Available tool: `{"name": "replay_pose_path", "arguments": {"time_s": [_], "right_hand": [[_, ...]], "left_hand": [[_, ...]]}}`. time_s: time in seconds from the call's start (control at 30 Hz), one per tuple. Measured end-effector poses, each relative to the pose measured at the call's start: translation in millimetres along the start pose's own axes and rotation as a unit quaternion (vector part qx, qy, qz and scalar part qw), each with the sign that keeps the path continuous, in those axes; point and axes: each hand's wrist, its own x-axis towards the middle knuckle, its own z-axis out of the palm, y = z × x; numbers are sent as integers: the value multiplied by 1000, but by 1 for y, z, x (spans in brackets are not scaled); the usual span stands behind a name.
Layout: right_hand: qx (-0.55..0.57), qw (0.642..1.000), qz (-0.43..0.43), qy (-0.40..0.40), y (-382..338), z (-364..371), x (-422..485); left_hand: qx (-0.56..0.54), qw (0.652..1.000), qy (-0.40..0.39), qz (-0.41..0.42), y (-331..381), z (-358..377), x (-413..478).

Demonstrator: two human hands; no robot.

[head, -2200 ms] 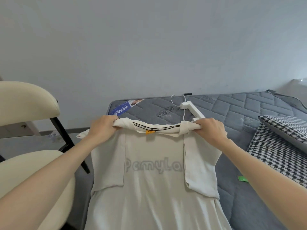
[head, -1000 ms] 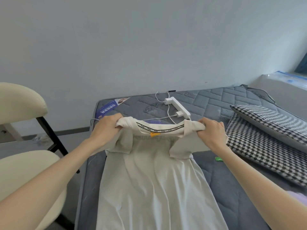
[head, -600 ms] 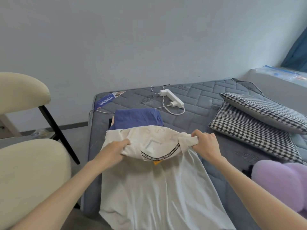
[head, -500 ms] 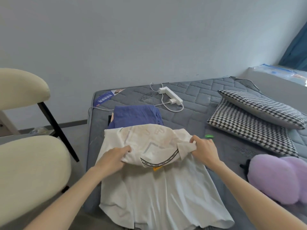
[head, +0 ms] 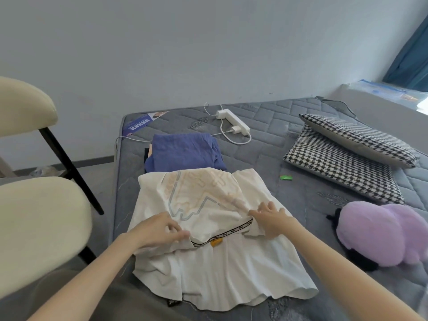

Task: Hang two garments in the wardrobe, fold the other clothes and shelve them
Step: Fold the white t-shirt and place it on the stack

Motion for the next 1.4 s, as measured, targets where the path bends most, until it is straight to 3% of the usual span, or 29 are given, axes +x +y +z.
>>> {"name": "replay_pose_path", "arguments": {"time_s": [0.17, 0.33, 0.43, 0.53, 0.7, 0.9, 1.03, 1.13, 1.23, 1.33, 1.4], "right_hand": [[92, 990, -49, 96, -30, -34, 17], [194, 957, -80, 202, -65, -39, 50], [240, 933, -102, 248, -81, -47, 73], [260, 916, -119, 281, -94, -64, 96], [230, 922, -133, 282, -112, -93, 133], [147, 943, -120, 273, -126, -106, 157], [98, 949, -116, 277, -126, -104, 163], [98, 940, -122, 302, -128, -103, 165], [134, 926, -125, 329, -125, -102, 164], [220, 880, -124, 402, -110, -99, 157], [268, 849, -78, 448, -92, -96, 153]], "left_hand": [[-87, 977, 189, -38, -4, -9, 24], [-191, 899, 359, -163, -20, -22, 42], [-305, 861, 339, -226, -36, -37, 57], [-403, 842, 282, -223, -44, -45, 76], [-514, 765, 259, -289, -52, -61, 101], [-500, 751, 351, -251, -69, -65, 106], [-499, 708, 423, -266, -88, -71, 101], [-492, 703, 422, -292, -96, -70, 101], [-460, 724, 405, -316, -87, -67, 104], [-336, 788, 415, -305, -71, -63, 101], [-197, 843, 442, -237, -53, -55, 98]]}}
